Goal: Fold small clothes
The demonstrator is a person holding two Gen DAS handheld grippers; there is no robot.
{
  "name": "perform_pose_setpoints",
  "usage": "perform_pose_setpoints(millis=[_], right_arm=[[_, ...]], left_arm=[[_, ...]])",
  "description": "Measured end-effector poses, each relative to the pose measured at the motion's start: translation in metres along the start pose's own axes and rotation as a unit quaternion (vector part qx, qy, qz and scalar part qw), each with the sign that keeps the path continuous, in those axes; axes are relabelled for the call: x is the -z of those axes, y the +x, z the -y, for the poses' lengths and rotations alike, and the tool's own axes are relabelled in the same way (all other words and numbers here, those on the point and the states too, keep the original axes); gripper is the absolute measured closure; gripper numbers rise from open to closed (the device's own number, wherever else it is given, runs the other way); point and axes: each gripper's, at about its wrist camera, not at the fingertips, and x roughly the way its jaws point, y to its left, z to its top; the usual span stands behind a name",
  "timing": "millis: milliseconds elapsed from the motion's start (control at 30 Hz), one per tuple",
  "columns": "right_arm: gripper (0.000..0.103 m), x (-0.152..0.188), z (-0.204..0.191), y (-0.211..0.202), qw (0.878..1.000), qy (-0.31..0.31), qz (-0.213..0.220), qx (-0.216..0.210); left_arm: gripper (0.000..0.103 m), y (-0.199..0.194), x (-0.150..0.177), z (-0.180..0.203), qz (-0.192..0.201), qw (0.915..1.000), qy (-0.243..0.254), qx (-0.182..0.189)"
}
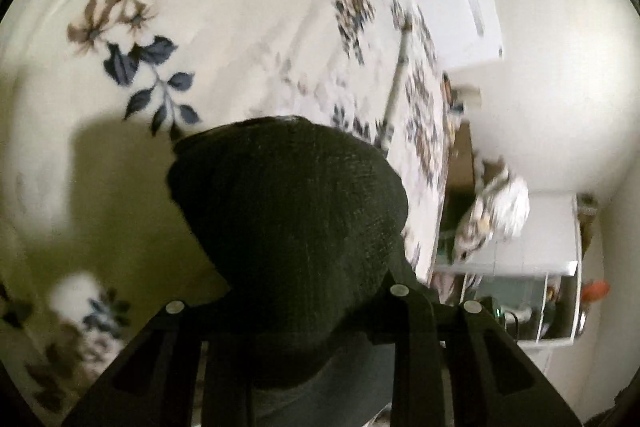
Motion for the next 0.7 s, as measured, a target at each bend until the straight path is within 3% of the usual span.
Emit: perform_pose_setpoints(millis=[200, 333, 500, 567, 600, 667, 700], right_arm=[[0.086, 0.113, 0.051, -0.016, 0.996, 0.090, 0.013, 0.006], [0.081, 0.135, 0.083, 0.000, 0.992, 0.122, 0.010, 0.031], [0.050, 0.130, 0.087, 0.001, 0.993, 0.098, -0.022, 0.069], [0.042, 0.135, 0.081, -0.006, 0.993, 0.081, -0.026, 0.080], [0.036, 0.137, 0.079, -0.009, 0.993, 0.075, -0.029, 0.085], [0.031, 0.147, 0.073, -0.022, 0.993, 0.057, -0.038, 0.098], [0.028, 0.152, 0.071, -0.027, 0.993, 0.050, -0.043, 0.100]], left_arm=[[0.073, 0.026, 0.023, -0.029, -0.104, 0.9924, 0.007, -0.066], [0.069, 0.025, 0.036, -0.041, -0.095, 0.9934, -0.009, -0.063], [0.063, 0.017, 0.048, -0.019, -0.073, 0.9893, 0.036, -0.121], [0.060, 0.013, 0.050, -0.008, -0.064, 0.9856, 0.053, -0.147], [0.057, 0.006, 0.057, 0.001, -0.053, 0.9822, 0.069, -0.167], [0.038, -0.005, 0.068, 0.014, -0.029, 0.9733, 0.098, -0.206], [0.021, -0.013, 0.076, 0.019, -0.017, 0.9654, 0.118, -0.232]])
